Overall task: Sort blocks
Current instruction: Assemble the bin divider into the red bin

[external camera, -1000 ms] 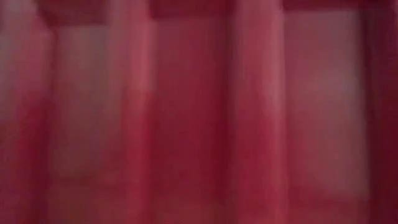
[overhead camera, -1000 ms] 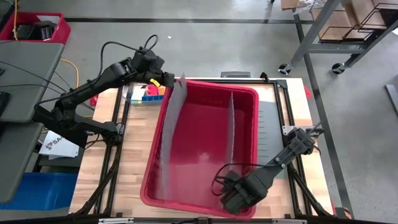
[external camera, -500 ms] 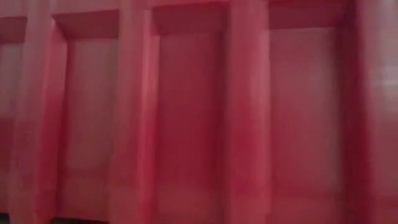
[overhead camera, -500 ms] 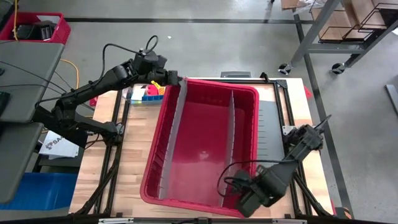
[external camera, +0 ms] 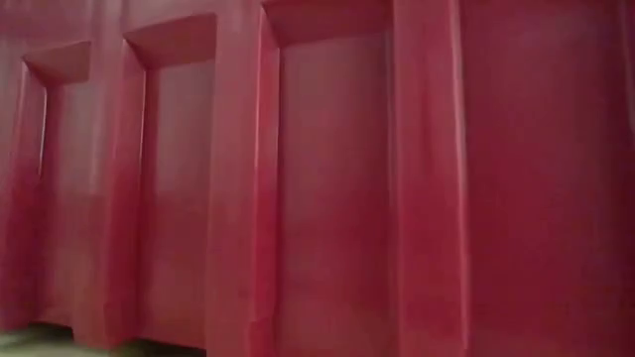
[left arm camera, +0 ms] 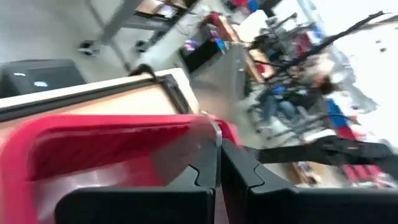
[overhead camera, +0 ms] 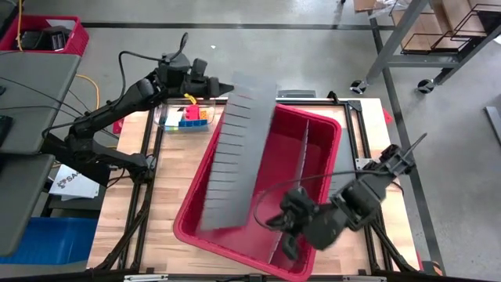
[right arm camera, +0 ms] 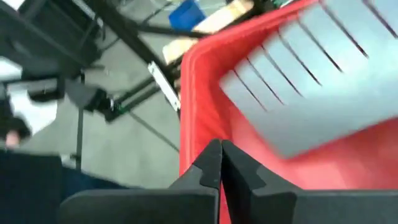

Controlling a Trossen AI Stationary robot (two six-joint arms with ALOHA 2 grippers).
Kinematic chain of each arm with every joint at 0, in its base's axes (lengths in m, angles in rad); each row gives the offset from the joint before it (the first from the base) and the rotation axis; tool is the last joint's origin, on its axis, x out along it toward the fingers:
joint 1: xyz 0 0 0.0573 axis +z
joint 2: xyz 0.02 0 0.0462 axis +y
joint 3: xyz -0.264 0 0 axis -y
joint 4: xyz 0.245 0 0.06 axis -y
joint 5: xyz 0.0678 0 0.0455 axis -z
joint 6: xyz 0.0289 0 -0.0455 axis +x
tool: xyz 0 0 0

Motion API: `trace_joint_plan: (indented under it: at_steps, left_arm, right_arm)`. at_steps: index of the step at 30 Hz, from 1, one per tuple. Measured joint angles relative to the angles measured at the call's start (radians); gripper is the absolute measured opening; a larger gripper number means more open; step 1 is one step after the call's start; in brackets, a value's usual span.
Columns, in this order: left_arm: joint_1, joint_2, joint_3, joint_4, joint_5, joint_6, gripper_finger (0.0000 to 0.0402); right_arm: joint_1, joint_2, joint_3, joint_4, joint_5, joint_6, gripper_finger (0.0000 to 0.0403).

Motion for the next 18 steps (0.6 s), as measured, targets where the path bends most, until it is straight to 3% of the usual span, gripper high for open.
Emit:
trace_joint_plan:
  at_steps: [12,18]
  left_arm:
    - [0.005,-0.027,-0.001,-0.047,-0.002,0.124,0.0001]
    - [0.005,-0.027,-0.001,-0.057,0.007,0.239,0.0002]
  right_arm:
    - [-0.030,0.001,0.000,-0.065,0.084,0.062,0.0000]
    - [-0.035,0.001,0.000,-0.018,0.070,0.041,0.0000]
